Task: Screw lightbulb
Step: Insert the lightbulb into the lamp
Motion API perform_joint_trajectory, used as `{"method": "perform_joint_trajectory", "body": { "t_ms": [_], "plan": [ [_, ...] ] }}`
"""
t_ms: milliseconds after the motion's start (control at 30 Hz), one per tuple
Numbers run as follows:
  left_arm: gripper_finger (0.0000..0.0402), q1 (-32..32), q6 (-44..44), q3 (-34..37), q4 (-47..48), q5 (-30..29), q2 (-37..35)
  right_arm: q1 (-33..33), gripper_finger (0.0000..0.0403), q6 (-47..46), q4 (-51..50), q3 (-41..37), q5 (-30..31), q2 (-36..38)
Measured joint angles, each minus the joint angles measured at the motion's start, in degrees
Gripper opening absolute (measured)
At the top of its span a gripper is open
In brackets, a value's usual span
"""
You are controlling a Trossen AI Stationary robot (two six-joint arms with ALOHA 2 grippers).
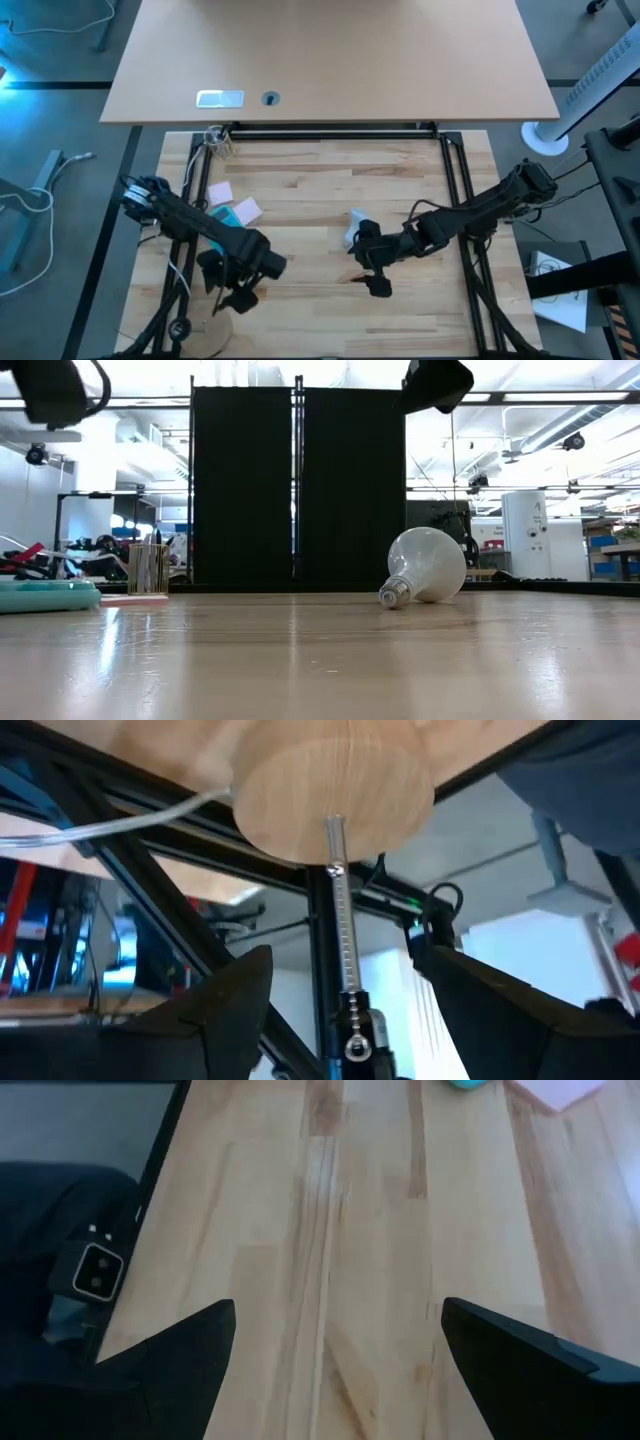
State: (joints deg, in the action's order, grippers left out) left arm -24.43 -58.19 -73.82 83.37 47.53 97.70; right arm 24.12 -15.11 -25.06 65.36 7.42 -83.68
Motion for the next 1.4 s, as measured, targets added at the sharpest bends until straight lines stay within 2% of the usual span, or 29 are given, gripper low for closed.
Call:
{"method": "perform_joint_trajectory", "body": {
  "t_ms": [233,400,667,767,1000,1233,1400],
  "plan": [
    [0.0261,-0.3,6.9,-0.5,-0.2,4.7,5.5,-0.3,0.0348,4.8,-0.5,0.0,0.2,0.9],
    [0.0261,0.0,10.1,-1.3,-0.2,7.6,7.5,-0.4,0.0348,4.9,-2.3,0.0,2.9,1.2],
    [0.0261,0.3,9.7,-0.6,-0.9,9.8,8.8,-0.8,0.0348,9.0,-3.2,0.0,3.2,1.2],
    [0.0261,0.3,9.0,-0.2,-2.6,13.7,8.9,-0.8,0.0348,9.8,-3.2,-0.2,3.2,1.2],
    [0.0261,-0.5,5.0,0.3,-3.4,18.0,8.9,-0.9,0.0348,11.2,-2.6,-2.5,3.3,1.1],
    [0.0261,-3.7,4.7,3.2,-3.1,21.6,8.8,-0.9,0.0348,11.9,-2.1,-4.0,9.4,1.1],
    [0.0261,-5.9,5.2,6.8,-2.4,22.9,8.8,-0.9,0.0348,12.1,-1.4,-4.0,10.7,1.1]
  ]
}}
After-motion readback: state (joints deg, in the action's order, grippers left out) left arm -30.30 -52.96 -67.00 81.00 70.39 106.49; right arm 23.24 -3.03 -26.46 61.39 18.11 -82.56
